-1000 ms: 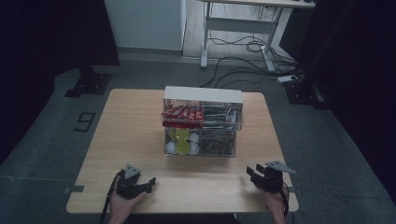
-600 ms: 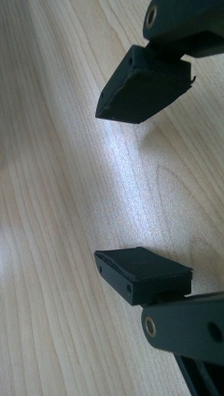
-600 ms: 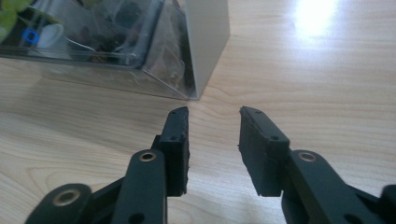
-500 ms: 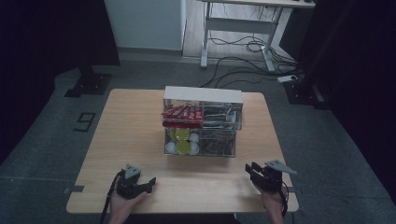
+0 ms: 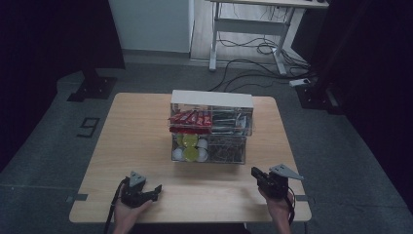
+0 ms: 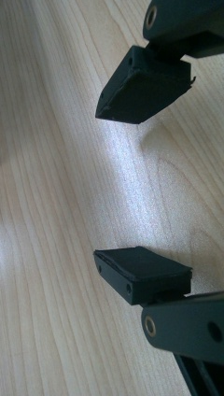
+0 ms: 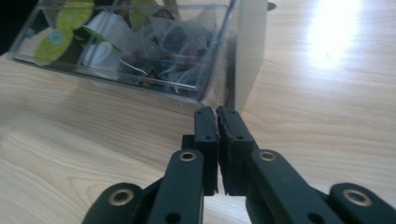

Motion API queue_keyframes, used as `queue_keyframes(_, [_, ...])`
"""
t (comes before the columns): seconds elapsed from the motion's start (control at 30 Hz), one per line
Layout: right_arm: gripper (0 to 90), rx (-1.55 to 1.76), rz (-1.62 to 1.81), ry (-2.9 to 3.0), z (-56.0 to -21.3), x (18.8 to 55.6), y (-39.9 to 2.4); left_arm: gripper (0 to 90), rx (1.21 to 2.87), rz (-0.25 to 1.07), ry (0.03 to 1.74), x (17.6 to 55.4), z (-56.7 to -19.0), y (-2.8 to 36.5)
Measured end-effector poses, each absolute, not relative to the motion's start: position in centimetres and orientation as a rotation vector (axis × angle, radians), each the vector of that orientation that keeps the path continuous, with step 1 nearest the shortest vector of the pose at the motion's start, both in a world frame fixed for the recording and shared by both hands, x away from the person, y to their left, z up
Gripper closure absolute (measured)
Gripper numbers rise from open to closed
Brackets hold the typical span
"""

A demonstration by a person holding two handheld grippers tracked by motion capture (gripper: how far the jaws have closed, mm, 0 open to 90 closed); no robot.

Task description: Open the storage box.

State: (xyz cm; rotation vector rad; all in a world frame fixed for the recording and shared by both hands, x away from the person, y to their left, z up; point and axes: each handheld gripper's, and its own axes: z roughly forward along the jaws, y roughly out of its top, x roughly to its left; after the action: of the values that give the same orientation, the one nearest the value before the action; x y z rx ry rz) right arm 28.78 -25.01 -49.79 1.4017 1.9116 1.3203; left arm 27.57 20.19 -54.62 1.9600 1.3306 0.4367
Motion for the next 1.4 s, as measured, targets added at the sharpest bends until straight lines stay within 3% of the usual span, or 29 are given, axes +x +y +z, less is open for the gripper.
queue_keyframes(0.63, [89.2,1.302,1.389,2.020,-49.3,29.7,-22.1,27.6,1.952,0.434,1.335,27.6,-54.6,20.1])
queue_keyframes(1.4, [89.3,1.203,1.386,2.226,-50.7,32.7,-13.8,27.7,1.948,0.433,1.337,27.6,-54.6,20.0])
